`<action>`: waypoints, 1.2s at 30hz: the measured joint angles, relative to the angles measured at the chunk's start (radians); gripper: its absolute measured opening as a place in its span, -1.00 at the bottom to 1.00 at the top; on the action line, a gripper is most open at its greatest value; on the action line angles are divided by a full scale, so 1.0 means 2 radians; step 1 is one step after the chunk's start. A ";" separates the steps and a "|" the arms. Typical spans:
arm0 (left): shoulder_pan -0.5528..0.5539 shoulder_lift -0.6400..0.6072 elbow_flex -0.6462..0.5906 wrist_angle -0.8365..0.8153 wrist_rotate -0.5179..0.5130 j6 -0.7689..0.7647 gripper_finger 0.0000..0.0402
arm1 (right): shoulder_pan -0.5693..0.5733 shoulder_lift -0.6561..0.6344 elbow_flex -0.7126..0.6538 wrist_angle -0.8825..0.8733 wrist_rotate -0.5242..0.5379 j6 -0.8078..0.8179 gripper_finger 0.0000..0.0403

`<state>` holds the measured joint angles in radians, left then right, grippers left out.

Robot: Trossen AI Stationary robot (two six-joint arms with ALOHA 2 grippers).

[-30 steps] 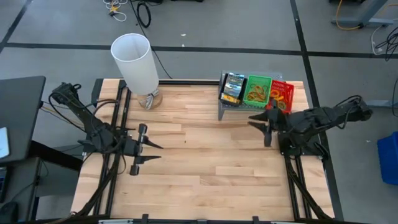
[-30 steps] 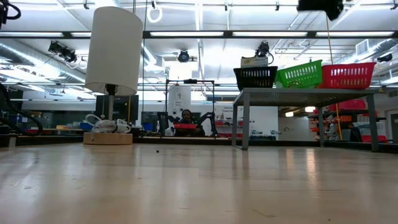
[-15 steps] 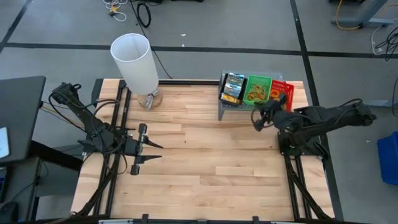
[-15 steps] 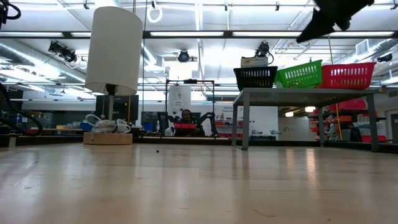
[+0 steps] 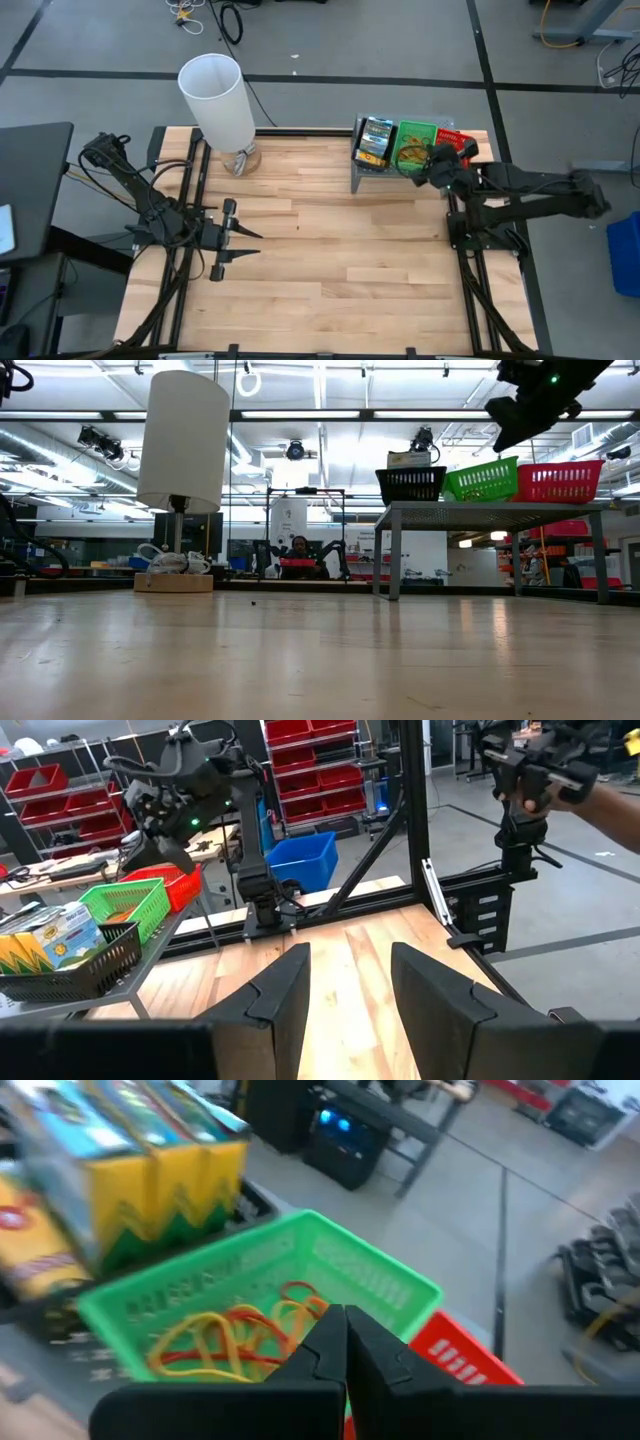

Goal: Pick & Place Office Desk Supplies
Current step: Adjust the green bin on the shelf

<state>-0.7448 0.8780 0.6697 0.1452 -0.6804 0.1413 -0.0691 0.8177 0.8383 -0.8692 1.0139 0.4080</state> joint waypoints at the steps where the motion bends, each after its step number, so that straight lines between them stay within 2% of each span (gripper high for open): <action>1: 0.000 0.000 0.000 0.000 0.000 0.000 -0.26 | -0.008 0.000 0.000 -0.003 -0.001 -0.001 -1.00; 8: 0.000 0.000 0.000 0.000 0.000 -0.002 -0.26 | -0.064 0.000 0.000 -0.028 -0.032 -0.002 -1.00; 21: 0.000 0.000 0.000 0.000 0.000 -0.001 -0.26 | -0.086 0.000 0.000 -0.006 -0.120 -0.044 -1.00; 23: 0.000 0.000 0.000 0.000 0.000 -0.001 -0.26 | -0.085 0.000 0.000 -0.004 -0.117 -0.046 -1.00; 31: -0.001 0.000 0.000 0.000 0.000 -0.001 -0.26 | -0.094 0.000 0.000 -0.005 -0.048 -0.046 -1.00; 36: -0.001 0.000 0.000 0.000 0.000 -0.001 -0.26 | -0.120 0.000 0.000 -0.033 -0.052 -0.041 -1.00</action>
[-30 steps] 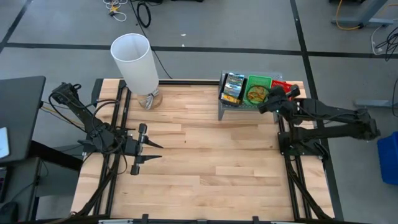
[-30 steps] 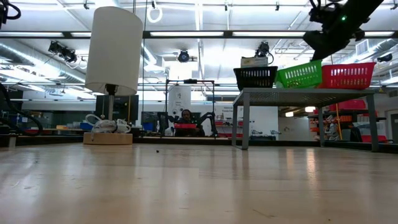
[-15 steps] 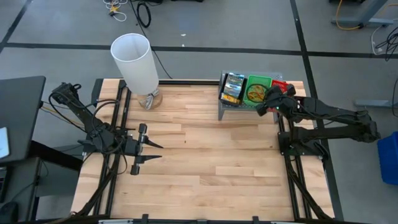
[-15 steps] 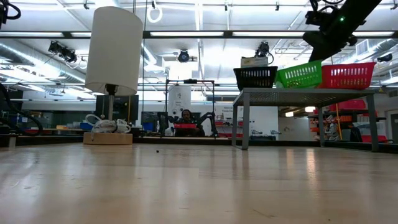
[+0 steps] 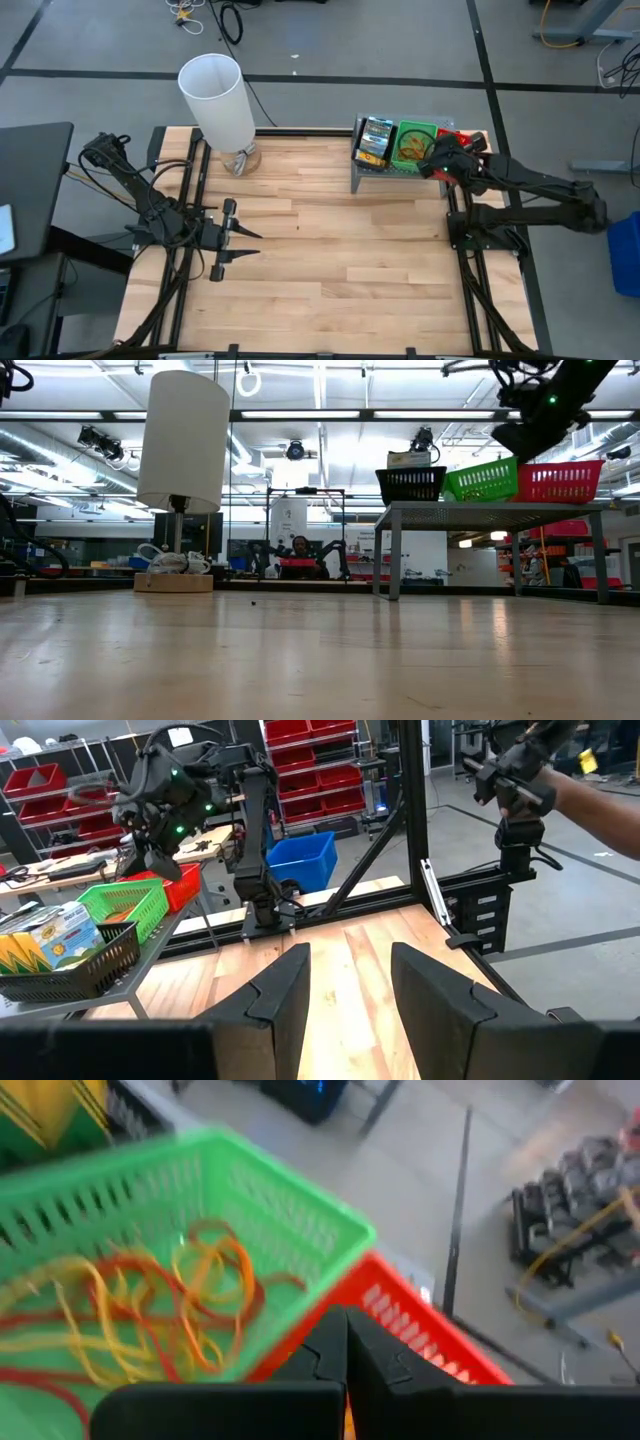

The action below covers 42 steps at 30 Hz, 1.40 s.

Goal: Pick & Place Office Desk Supplies
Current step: Adjust the green bin on the shelf, then return to Home Position

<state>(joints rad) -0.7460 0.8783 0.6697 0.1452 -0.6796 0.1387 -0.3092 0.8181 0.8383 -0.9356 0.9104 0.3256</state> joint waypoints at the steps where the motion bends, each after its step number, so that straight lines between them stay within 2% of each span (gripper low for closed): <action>1: 0.000 0.000 0.000 0.000 0.000 0.000 -0.26 | -0.008 0.000 0.000 -0.013 -0.010 0.004 -1.00; 5: 0.000 0.000 0.000 0.000 0.000 0.000 -0.26 | -0.031 0.000 0.000 -0.039 -0.031 0.009 -1.00; 14: 0.000 0.000 0.000 0.000 0.000 0.000 -0.26 | -0.030 0.000 0.000 0.010 -0.067 -0.031 -1.00; 24: 0.000 0.000 0.000 -0.004 0.003 -0.001 -0.26 | -0.034 0.000 0.000 0.011 -0.106 -0.042 -1.00; 26: 0.000 0.000 0.000 -0.004 0.004 -0.003 -0.26 | -0.037 0.000 0.000 0.010 -0.089 -0.036 -1.00; 33: 0.000 0.000 0.000 -0.004 0.004 -0.006 -0.26 | -0.036 0.000 0.000 0.024 0.034 -0.028 -1.00; 36: 0.000 0.000 0.000 -0.004 0.004 -0.006 -0.26 | -0.035 0.000 0.000 0.054 0.048 -0.052 -1.00; 39: 0.000 0.000 0.000 -0.007 0.004 -0.006 -0.26 | -0.027 -0.001 0.000 0.104 0.027 -0.098 -1.00; 41: 0.000 0.000 0.000 -0.009 0.004 -0.007 -0.26 | -0.017 -0.002 0.000 0.145 -0.020 -0.137 -1.00; 42: 0.000 0.000 0.000 -0.011 0.006 -0.010 -0.26 | -0.010 -0.002 0.000 0.164 -0.064 -0.155 -1.00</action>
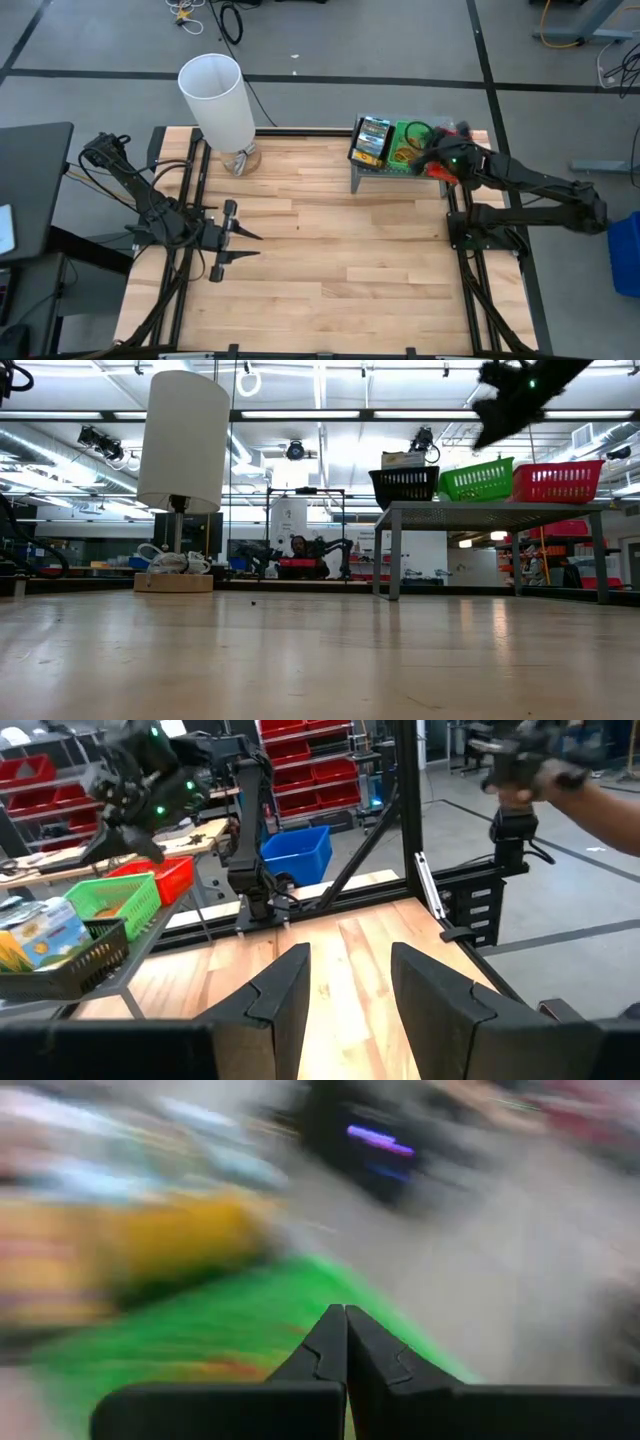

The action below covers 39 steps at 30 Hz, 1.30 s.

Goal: Pick & Place Office Desk Supplies
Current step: Return to Home Position

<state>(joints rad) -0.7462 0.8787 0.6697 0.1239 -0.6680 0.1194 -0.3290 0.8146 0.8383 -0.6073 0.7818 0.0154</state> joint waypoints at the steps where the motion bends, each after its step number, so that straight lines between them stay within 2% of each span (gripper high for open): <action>1: 0.000 0.000 0.000 -0.003 0.004 -0.001 -0.26 | 0.008 0.000 0.000 0.020 -0.055 -0.015 -1.00; 4: -0.001 0.000 0.000 -0.015 0.011 -0.003 -0.26 | 0.038 0.000 0.000 0.080 -0.231 -0.034 -1.00; 6: -0.003 -0.001 0.000 -0.031 0.008 -0.005 -0.26 | 0.064 -0.004 0.000 0.122 -0.323 -0.040 -1.00; 7: -0.004 -0.005 0.000 -0.041 0.006 -0.008 -0.26 | 0.076 -0.013 0.000 0.137 -0.354 -0.046 -1.00; 9: -0.011 -0.016 0.000 -0.055 0.004 -0.016 -0.26 | 0.098 -0.039 0.000 0.159 -0.384 -0.060 -1.00; 15: -0.020 -0.034 -0.022 -0.066 -0.007 -0.028 -0.26 | 0.140 -0.170 -0.030 0.139 -0.396 -0.053 -1.00; 19: -0.020 -0.056 -0.057 -0.062 -0.005 -0.035 -0.26 | 0.164 -0.252 -0.091 0.139 -0.415 -0.017 -1.00; 23: -0.028 -0.080 -0.096 -0.042 0.016 -0.035 -0.26 | 0.182 -0.299 -0.163 0.165 -0.422 0.009 -0.98; 28: -0.056 -0.125 -0.156 -0.010 0.030 -0.053 -0.26 | 0.199 -0.310 -0.238 0.219 -0.431 0.021 -0.92; 32: -0.075 -0.152 -0.227 0.073 0.088 -0.055 -0.26 | 0.209 -0.309 -0.280 0.274 -0.437 0.026 -0.92; 39: -0.094 -0.161 -0.312 0.188 0.151 -0.066 -0.26 | 0.225 -0.310 -0.301 0.298 -0.439 0.029 -0.92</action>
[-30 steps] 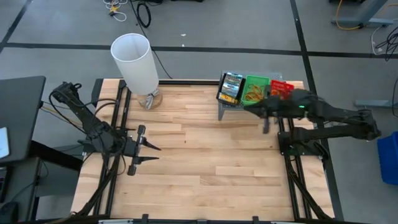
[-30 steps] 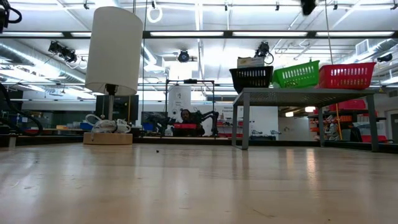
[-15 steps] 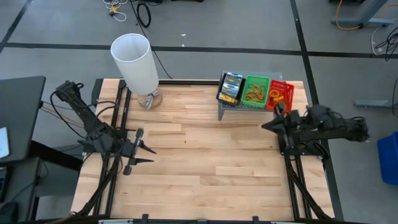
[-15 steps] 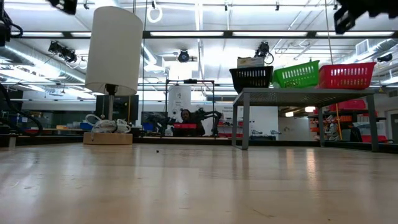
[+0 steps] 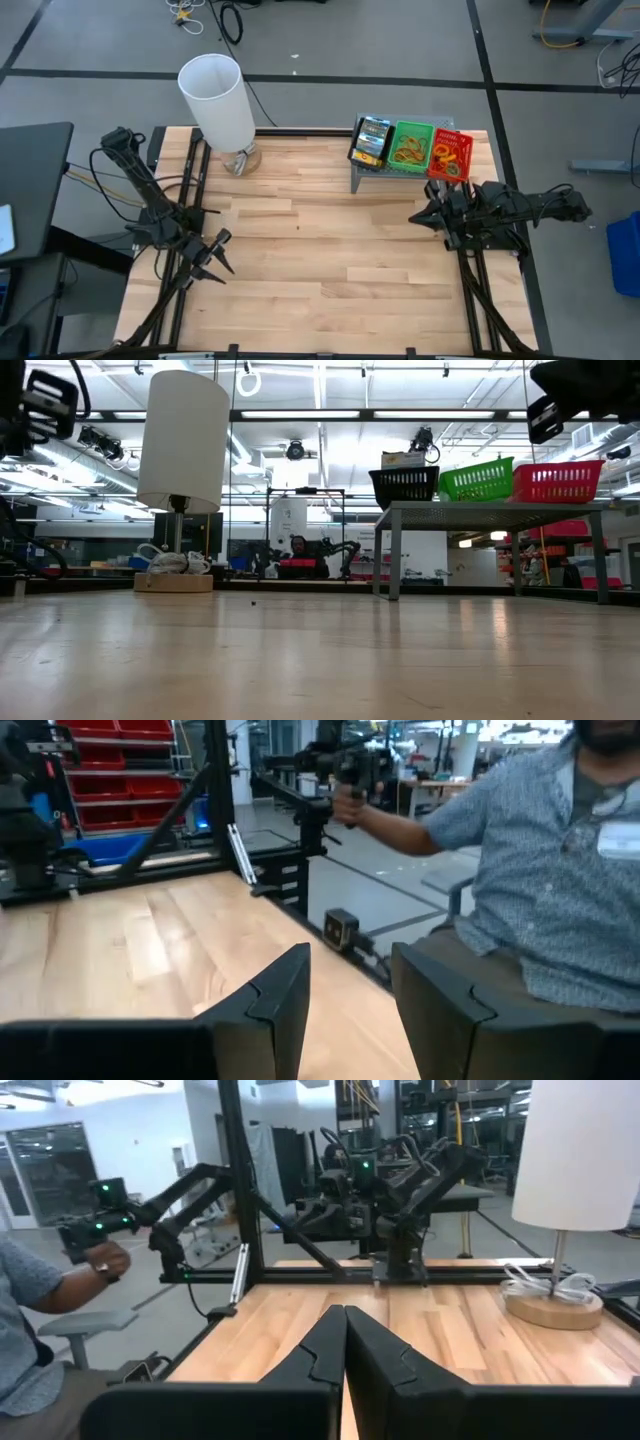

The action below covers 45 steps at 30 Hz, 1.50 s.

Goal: Pick & Place Office Desk Supplies
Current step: Return to Home Position

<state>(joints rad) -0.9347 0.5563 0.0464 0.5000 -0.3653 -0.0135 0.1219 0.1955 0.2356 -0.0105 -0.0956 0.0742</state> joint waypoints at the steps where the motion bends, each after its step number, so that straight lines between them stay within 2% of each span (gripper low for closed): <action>1: 0.000 0.000 -0.007 0.005 0.000 0.003 -0.26 | 0.001 0.000 0.000 0.000 0.000 0.000 -0.92; 6: 0.014 0.000 -0.019 0.017 -0.016 0.041 -0.26 | 0.003 0.000 0.000 0.000 0.000 0.000 -0.92; 10: 0.047 0.000 -0.019 0.018 -0.003 0.066 -0.27 | 0.003 0.000 0.000 0.000 0.000 0.000 -0.92; 18: 0.197 -0.004 -0.019 0.018 0.123 0.067 -0.33 | 0.003 0.000 0.000 -0.004 0.013 -0.006 -0.92; 22: 0.283 -0.005 -0.019 0.017 0.166 0.061 -0.33 | 0.003 0.000 0.000 -0.008 0.018 -0.006 -0.92; 25: 0.335 -0.005 -0.019 0.003 0.205 0.040 -0.33 | 0.003 -0.005 0.000 -0.044 0.015 -0.005 -0.92; 28: 0.373 -0.005 -0.019 -0.019 0.219 0.021 -0.33 | 0.003 -0.018 -0.001 -0.059 0.016 -0.002 -0.92; 37: 0.452 -0.013 -0.019 -0.021 0.213 0.037 -0.34 | 0.003 -0.093 0.007 -0.090 0.046 -0.005 -0.92; 40: 0.469 -0.021 -0.019 -0.023 0.238 0.036 -0.34 | 0.003 -0.095 0.001 -0.103 0.073 0.010 -0.92; 45: 0.492 -0.023 -0.020 -0.047 0.279 0.031 -0.34 | 0.003 -0.092 -0.041 -0.085 0.071 0.013 -0.92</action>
<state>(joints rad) 0.0490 0.5093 0.0073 0.4060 0.1921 0.0488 0.1272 0.0109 0.1535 -0.1814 0.0467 0.1001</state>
